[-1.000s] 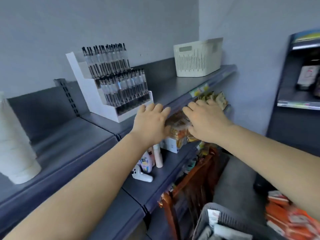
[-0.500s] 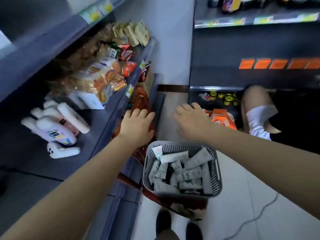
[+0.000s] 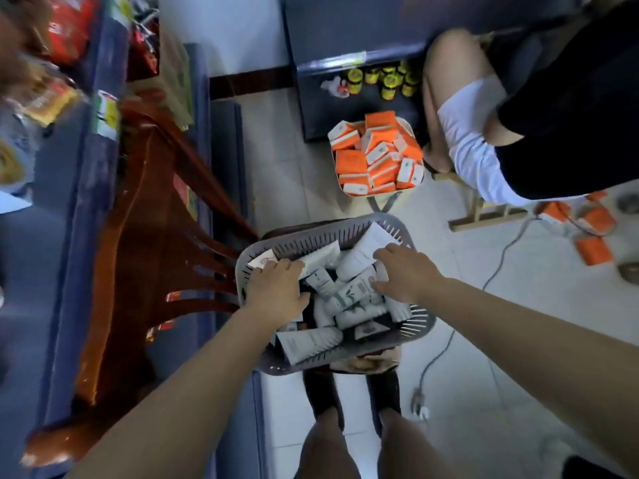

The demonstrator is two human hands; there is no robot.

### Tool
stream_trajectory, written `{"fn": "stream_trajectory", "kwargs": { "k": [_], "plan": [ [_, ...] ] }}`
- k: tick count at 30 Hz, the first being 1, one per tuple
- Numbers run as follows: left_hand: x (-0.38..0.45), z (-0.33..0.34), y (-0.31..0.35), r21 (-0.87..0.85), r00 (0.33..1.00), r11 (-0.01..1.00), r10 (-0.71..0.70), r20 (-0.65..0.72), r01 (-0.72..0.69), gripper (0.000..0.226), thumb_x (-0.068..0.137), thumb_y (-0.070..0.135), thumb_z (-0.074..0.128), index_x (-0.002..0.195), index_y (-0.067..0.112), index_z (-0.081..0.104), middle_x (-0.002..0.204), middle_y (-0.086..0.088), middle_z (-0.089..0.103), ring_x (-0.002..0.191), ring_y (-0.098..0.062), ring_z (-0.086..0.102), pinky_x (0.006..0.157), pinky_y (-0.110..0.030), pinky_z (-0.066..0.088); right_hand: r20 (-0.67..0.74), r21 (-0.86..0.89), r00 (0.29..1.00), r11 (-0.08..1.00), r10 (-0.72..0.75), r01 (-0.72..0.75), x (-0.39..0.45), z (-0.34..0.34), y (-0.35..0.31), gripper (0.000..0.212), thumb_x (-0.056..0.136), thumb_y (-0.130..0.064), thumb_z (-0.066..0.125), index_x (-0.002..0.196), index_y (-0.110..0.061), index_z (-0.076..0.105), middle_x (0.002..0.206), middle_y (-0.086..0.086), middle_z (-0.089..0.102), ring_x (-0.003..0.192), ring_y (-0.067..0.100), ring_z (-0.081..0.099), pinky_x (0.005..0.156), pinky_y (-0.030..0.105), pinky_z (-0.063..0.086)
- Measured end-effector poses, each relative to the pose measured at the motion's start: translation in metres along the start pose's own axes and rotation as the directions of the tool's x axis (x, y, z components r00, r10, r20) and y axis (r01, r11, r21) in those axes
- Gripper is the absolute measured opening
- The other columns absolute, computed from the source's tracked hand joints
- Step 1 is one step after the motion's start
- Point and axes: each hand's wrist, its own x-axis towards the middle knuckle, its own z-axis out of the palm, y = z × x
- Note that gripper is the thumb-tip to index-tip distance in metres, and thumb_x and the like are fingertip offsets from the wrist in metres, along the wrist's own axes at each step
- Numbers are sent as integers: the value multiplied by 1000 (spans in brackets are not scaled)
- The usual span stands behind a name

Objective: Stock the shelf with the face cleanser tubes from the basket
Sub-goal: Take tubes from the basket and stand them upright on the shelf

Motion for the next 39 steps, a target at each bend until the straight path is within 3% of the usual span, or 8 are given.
{"fn": "stream_trajectory", "kwargs": {
  "k": [6,10,15,20,26,29,35,39],
  "plan": [
    [52,74,11,-133,992,991,38,118,-22,56,90,40,51,140,20,35,136,-4,46,122,-26,44,90,-36,41,117,222,969,945,219,-240,48,69,27,60,85,-36,59,136,-14,36,136,9,43,124,28,45,96,41,45],
    [83,118,30,-223,983,974,72,167,-34,48,89,36,54,131,17,43,128,-5,51,116,-26,49,92,-37,44,157,296,927,879,341,-373,76,111,40,52,82,-30,63,124,-8,43,124,11,50,109,30,55,80,33,48],
    [113,158,53,-320,982,947,59,182,3,31,89,28,54,117,15,51,111,-9,55,103,-28,55,82,-41,49,175,309,880,824,441,-474,99,148,47,64,87,-22,61,135,3,28,127,17,50,112,32,55,76,30,43],
    [137,187,65,-430,987,901,15,160,56,32,88,25,60,115,10,51,110,-9,59,100,-27,57,81,-39,49,165,277,850,804,500,-526,119,163,49,68,86,-11,60,139,5,21,131,19,51,115,31,56,89,39,49],
    [137,193,68,-382,981,921,0,195,75,36,86,23,63,119,13,53,112,-11,60,103,-28,56,84,-42,50,198,346,868,796,456,-497,112,159,52,62,88,-11,58,137,6,25,127,20,53,112,32,56,87,39,49],
    [123,186,64,-452,972,878,-63,224,161,32,85,23,64,110,8,53,109,-11,57,101,-27,56,83,-41,49,186,478,894,757,408,-445,97,153,53,43,90,-11,52,128,1,37,121,18,55,107,32,56,75,29,41],
    [72,134,54,-731,969,638,-121,214,241,37,87,15,63,120,7,50,115,-6,56,94,-14,51,74,-26,41,216,808,907,455,361,-374,52,112,56,27,86,-12,60,110,-2,53,107,11,60,91,24,56,68,26,45],
    [32,79,46,-829,961,501,-237,144,248,32,87,12,63,116,9,49,108,-7,56,89,-16,52,58,-19,40,246,912,921,249,303,-326,13,69,50,29,86,-16,61,113,-8,55,117,9,63,101,26,61,91,40,51]
  ]
}}
